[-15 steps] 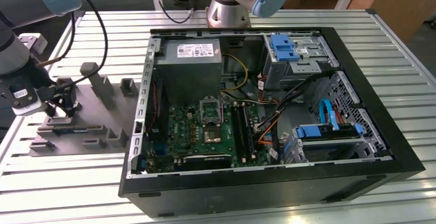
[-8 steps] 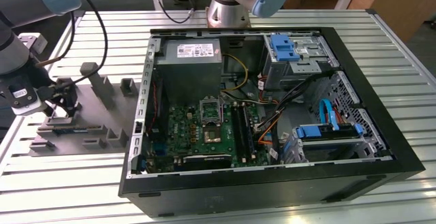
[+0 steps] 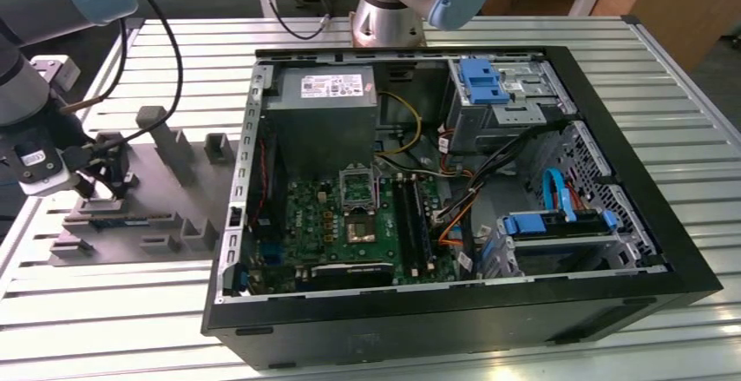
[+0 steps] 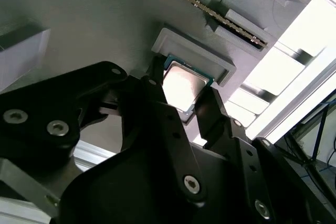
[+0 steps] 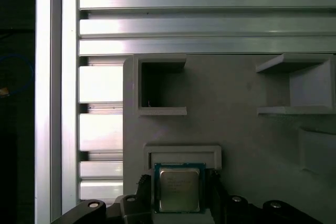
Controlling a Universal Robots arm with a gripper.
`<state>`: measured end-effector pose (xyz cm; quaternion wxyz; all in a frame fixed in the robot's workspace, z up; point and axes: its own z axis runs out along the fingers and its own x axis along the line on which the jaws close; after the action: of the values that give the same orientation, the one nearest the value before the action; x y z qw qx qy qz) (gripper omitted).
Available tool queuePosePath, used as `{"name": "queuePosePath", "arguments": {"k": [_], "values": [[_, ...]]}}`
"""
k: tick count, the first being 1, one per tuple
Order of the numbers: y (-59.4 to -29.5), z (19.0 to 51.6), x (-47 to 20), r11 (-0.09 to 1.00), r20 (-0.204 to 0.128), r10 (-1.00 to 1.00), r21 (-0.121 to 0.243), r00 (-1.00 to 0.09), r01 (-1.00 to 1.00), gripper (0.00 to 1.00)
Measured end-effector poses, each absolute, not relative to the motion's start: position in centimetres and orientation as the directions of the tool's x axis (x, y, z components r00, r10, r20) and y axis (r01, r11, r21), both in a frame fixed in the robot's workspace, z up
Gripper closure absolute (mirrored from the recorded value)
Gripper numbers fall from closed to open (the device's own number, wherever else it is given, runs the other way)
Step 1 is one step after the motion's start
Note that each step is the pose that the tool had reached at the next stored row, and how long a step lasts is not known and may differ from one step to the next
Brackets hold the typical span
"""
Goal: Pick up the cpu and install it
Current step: 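Pick up the cpu and move it towards the insertion slot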
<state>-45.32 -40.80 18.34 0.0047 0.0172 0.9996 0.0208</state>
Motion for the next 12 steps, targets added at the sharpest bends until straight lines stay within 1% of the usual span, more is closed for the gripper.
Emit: {"name": "queuePosePath", "arguments": {"k": [1, 2, 7, 12], "values": [[-40.80, 18.35, -45.32, 0.999, -0.009, 0.035, 0.042, -0.999, 0.034, 0.44], [-40.80, 18.35, -45.32, 0.999, -0.009, 0.035, 0.042, -0.999, 0.034, 0.51], [-40.80, 18.36, -45.33, 0.999, -0.009, 0.035, 0.042, -0.999, 0.034, 0.53], [-40.80, 18.36, -45.32, 0.999, -0.009, 0.035, 0.042, -0.999, 0.034, 0.53]]}}
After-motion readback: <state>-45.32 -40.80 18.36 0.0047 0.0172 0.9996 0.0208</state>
